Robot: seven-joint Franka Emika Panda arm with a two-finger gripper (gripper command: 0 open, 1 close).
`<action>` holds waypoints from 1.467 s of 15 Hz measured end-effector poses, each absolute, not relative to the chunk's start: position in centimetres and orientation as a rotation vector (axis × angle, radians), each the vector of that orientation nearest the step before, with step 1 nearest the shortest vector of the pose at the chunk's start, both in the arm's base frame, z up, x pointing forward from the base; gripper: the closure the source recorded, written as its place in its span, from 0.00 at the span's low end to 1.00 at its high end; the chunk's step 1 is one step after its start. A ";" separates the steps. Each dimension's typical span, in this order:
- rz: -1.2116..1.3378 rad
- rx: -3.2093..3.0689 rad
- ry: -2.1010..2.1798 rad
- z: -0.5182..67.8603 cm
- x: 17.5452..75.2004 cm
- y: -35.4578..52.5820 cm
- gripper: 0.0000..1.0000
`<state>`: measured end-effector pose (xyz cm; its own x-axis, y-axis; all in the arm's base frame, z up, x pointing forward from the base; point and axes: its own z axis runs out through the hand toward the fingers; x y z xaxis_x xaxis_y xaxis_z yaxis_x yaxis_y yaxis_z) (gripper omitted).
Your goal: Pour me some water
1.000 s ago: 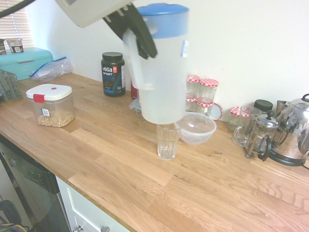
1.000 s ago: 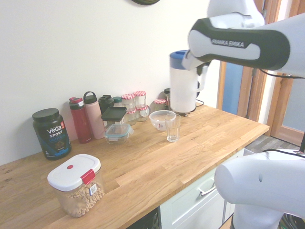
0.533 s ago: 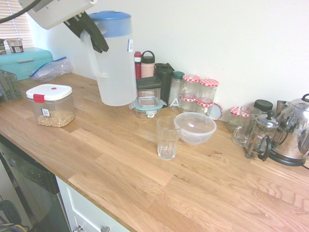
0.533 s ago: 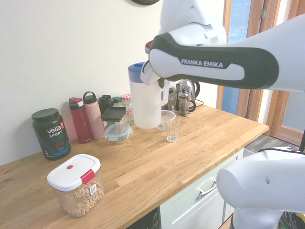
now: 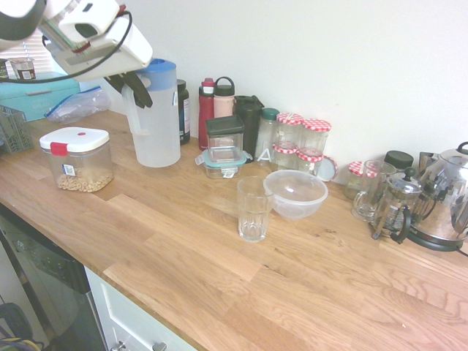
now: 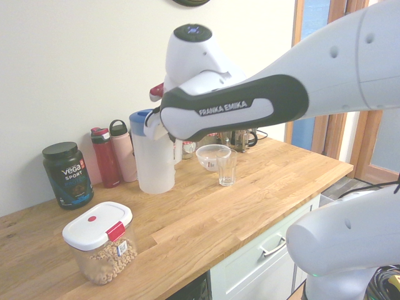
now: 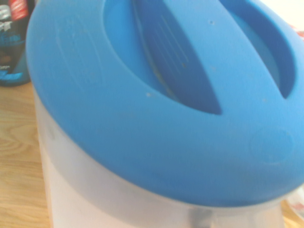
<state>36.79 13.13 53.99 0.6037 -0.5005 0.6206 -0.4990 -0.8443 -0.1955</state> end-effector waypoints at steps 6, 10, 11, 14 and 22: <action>-1.088 -2.857 0.991 49.2 38.4 14.3 1.00; -1.061 -2.846 1.005 47.7 39.0 15.8 1.00; -1.054 -2.847 1.009 47.3 39.2 16.1 1.00; -1.035 -2.850 1.023 46.5 40.2 16.5 1.00; -1.047 -2.845 0.986 46.4 43.3 17.7 0.00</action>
<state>43.25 17.66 46.44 0.5932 -0.5364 0.6004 -0.5667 -0.8079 -0.1618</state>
